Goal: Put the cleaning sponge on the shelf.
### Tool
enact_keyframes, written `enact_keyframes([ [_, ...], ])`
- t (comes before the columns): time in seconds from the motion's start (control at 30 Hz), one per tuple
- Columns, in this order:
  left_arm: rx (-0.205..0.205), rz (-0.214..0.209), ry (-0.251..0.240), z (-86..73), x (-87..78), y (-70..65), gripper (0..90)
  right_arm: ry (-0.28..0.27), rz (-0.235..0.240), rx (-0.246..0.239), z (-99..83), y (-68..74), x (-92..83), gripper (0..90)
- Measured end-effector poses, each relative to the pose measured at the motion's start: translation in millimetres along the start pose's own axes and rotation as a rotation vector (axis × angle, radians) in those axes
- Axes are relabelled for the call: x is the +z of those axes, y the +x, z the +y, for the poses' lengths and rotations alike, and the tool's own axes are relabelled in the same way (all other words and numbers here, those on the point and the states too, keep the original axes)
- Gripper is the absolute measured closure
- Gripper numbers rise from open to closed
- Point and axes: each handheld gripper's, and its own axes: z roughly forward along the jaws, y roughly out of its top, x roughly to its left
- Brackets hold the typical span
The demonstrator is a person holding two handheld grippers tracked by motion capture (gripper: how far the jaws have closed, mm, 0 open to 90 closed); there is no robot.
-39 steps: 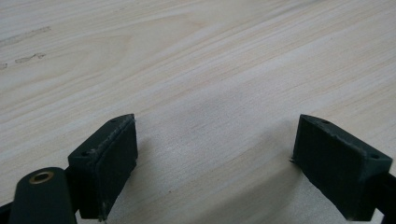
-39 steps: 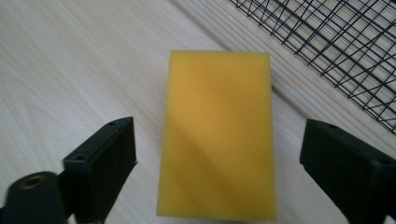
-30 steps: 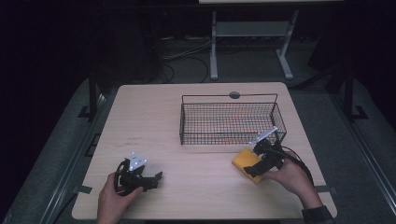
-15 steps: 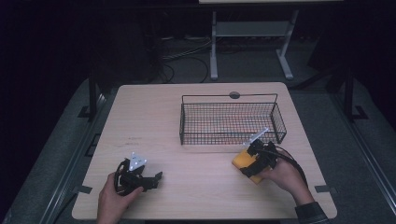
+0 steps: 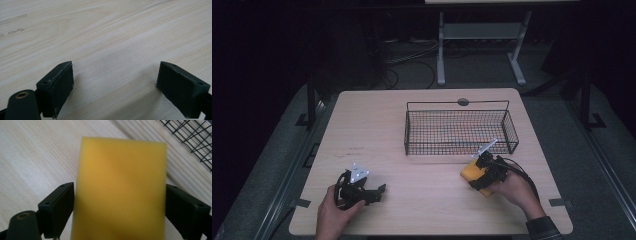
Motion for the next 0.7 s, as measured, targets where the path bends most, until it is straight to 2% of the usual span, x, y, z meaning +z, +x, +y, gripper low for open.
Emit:
enact_keyframes([
  [0.1,0.0,0.0,0.0,0.0,0.0,0.0,12.9,0.002,-0.001,0.001,-0.4,0.3,0.1,15.1],
  [0.23,0.0,0.0,0.0,0.0,0.0,0.0,12.9,0.0,-0.001,-0.004,-1.1,0.3,-1.3,21.1],
  [0.7,0.0,0.0,0.0,0.0,-0.1,-0.1,12.9,-0.001,0.001,-0.005,-1.7,-0.2,-5.6,22.9],
])
